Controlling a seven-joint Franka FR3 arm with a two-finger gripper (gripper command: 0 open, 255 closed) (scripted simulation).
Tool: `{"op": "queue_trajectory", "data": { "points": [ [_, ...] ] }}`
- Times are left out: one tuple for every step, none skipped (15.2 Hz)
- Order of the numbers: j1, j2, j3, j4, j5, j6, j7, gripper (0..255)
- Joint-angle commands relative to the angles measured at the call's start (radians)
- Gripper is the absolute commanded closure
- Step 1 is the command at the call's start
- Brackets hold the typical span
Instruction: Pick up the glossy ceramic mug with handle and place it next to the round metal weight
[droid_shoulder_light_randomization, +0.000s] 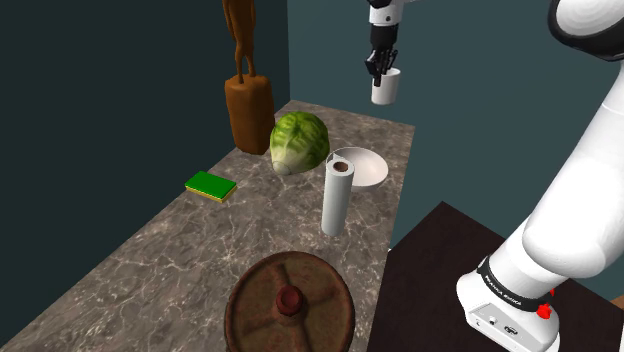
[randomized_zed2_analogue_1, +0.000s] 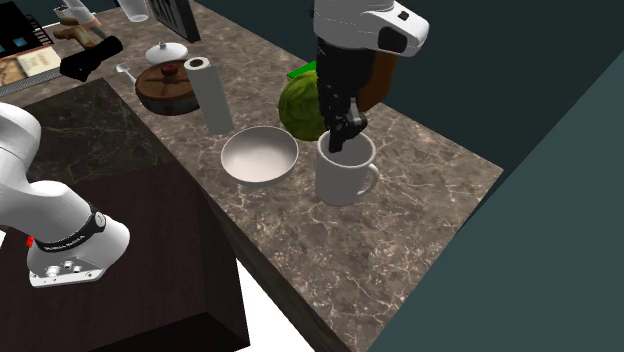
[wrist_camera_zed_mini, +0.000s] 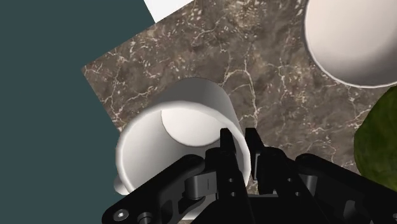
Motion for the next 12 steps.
{"op": "queue_trajectory", "data": {
  "points": [
    [0.000, 0.000, 0.000, 0.024, 0.000, -0.024, -0.001, 255],
    [0.014, -0.019, 0.009, 0.000, -0.003, -0.021, 0.022, 255],
    [0.027, -0.037, 0.018, -0.022, -0.006, -0.018, 0.045, 255],
    [0.040, -0.054, 0.028, -0.043, -0.008, -0.015, 0.067, 255],
    [0.052, -0.070, 0.038, -0.063, -0.010, -0.013, 0.090, 255],
    [0.065, -0.085, 0.048, -0.081, -0.011, -0.012, 0.113, 255],
    [0.077, -0.099, 0.059, -0.098, -0.012, -0.010, 0.136, 255],
    [0.089, -0.112, 0.069, -0.114, -0.013, -0.009, 0.159, 255],
    [0.101, -0.124, 0.080, -0.128, -0.013, -0.009, 0.182, 255],
    [0.113, -0.135, 0.091, -0.142, -0.012, -0.008, 0.205, 255],
    [0.125, -0.146, 0.103, -0.153, -0.011, -0.008, 0.228, 255],
    [0.137, -0.155, 0.114, -0.164, -0.010, -0.009, 0.252, 255]
  ]
}}
